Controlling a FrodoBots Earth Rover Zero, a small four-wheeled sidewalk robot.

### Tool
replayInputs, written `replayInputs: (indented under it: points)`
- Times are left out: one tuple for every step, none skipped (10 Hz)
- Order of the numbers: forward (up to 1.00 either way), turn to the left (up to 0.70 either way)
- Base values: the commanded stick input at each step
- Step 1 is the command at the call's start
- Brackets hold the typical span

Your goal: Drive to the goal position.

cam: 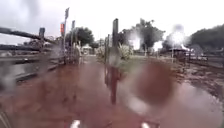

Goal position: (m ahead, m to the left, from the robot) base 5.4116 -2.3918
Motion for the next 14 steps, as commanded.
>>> replayInputs:
  points:
    - [0.7,-0.27]
    - [0.7,-0.27]
    - [0.7,-0.27]
    - [0.7,-0.27]
    - [0.7,-0.27]
    - [0.7,-0.27]
    - [0.7,-0.27]
    - [0.7,-0.27]
    - [0.66,-0.28]
    - [0.41,-0.34]
    - [0.16,-0.41]
    - [0.0,-0.45]
    - [0.0,-0.45]
    - [0.0,-0.45]
